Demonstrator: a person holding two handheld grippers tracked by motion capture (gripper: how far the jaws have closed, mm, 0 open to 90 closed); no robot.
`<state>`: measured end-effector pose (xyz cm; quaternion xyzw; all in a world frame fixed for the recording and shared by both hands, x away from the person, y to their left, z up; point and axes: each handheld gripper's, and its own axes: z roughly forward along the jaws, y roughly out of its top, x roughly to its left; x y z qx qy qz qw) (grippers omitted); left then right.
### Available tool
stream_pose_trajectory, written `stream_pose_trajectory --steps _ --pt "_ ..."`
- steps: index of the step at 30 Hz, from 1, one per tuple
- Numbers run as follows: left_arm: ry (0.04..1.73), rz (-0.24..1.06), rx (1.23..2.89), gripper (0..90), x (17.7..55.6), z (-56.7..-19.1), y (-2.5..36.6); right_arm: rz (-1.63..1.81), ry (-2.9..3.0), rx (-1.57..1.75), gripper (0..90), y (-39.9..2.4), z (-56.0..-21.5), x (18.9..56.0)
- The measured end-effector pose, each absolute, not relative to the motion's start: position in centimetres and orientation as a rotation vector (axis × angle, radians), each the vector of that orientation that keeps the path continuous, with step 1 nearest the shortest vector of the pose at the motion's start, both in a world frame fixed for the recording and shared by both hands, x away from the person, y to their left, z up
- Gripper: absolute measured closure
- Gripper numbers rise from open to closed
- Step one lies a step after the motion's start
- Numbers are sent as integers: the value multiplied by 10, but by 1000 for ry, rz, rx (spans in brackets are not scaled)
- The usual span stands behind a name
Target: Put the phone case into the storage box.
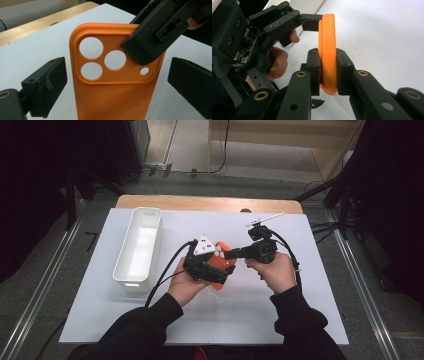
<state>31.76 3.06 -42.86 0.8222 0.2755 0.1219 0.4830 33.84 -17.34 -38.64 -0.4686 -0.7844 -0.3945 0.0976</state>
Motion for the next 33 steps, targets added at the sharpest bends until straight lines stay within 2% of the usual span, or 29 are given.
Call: stream_pose_trajectory --steps 16,22,33 --pt "697 354 1994 48 318 -434 28 -1177 -2294 -1402 750 -170 -386 337" --pt "673 367 1993 135 316 -435 27 -1176 -2288 -1413 751 -170 -386 337" --pt "685 355 1989 156 314 -432 28 -1190 -2282 -1411 751 -171 -385 336"
